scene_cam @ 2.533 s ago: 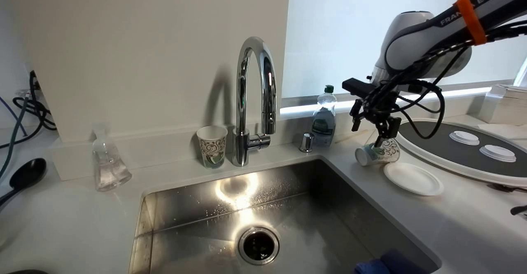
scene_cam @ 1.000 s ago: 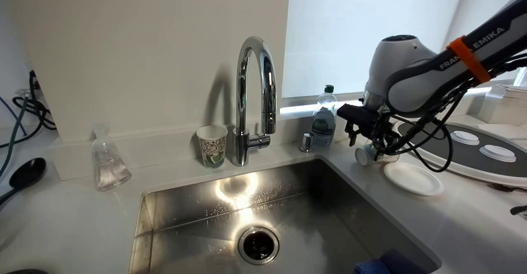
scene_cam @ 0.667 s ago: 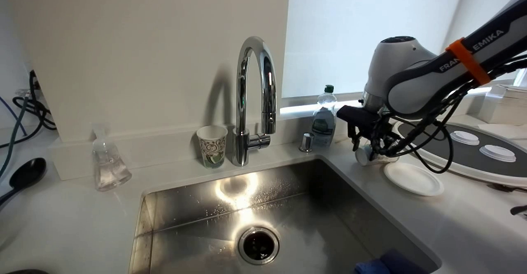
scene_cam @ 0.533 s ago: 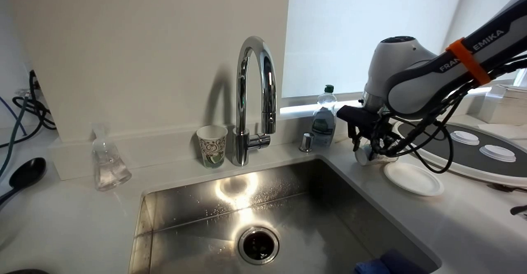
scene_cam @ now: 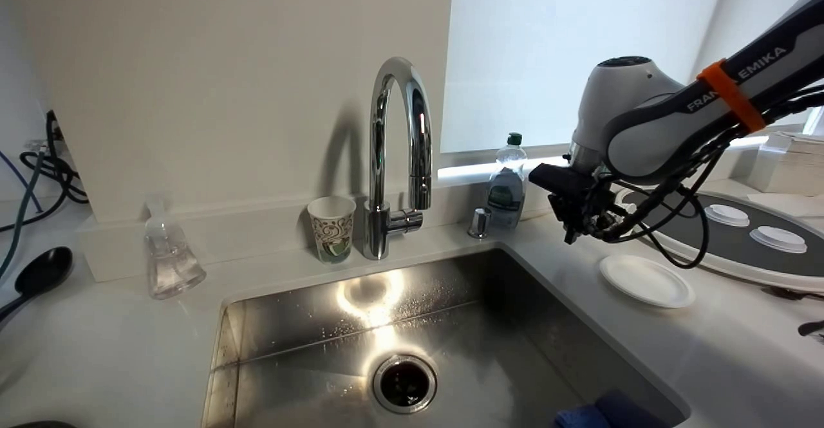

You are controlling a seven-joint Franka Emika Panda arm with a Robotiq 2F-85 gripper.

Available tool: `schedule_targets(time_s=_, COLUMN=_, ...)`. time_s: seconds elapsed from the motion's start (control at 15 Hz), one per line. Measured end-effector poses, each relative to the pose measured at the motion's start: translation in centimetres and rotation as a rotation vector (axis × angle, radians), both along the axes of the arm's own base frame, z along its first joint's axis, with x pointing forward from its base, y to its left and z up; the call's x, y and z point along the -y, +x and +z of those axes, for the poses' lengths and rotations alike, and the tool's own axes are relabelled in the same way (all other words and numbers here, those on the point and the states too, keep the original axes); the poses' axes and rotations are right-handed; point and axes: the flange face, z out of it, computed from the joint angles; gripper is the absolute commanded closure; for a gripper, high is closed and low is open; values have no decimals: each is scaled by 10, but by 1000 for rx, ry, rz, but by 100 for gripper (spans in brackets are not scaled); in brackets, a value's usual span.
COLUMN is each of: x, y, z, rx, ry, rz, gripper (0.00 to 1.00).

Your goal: Put the cup upside down on the plate

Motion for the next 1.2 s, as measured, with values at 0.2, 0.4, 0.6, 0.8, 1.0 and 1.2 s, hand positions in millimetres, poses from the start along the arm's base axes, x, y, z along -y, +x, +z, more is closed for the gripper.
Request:
schedule_targets(time_s=0.2, x=5, y=4, z=6, rx=14, ry=-1, rz=-10, gripper=56)
schedule_targets(time_s=0.4, x=15, y=14, z=22, rx=50, ry=-9, rz=-20, gripper=34)
schedule_targets(time_s=0.6, x=33, y=28, z=42, rx=96, ry=-38, rz=-25, gripper=12)
schedule_targets(time_s=0.8, x=50, y=44, z=50, rx=121, ry=-100, rz=-4, gripper=0)
schedule_targets(time_s=1.0, x=62, y=60, z=44, rx=112, ry=-174, rz=35, gripper=0)
schedule_targets(time_s=1.2, x=70, y=73, z=38, rx=93, ry=-229, rz=72, gripper=0)
